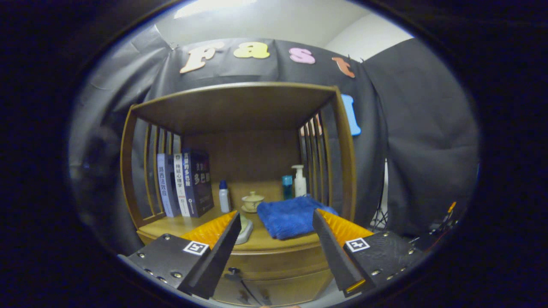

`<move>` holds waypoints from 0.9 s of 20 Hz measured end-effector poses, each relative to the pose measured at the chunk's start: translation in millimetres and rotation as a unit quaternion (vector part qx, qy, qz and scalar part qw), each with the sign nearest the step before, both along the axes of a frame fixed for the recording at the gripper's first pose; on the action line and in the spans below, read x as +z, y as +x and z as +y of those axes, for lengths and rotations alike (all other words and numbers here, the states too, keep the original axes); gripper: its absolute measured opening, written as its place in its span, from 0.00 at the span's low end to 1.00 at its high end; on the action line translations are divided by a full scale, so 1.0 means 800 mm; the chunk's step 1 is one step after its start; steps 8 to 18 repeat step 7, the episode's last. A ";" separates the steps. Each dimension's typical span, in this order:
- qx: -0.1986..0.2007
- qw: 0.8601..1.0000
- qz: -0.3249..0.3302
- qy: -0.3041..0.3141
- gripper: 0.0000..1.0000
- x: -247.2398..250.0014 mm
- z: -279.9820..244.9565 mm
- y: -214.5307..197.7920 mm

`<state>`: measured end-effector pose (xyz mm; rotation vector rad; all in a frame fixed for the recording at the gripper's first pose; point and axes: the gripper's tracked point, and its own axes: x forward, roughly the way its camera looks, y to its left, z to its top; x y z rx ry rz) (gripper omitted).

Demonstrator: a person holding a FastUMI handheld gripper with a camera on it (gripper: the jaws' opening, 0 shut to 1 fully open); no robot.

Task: Pull open the drawer, take out the items inside it, and place them on the countertop above the cabinet.

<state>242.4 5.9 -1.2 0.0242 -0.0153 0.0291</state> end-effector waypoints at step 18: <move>0.065 0.997 0.044 -0.021 1.00 -0.030 -0.094 -0.024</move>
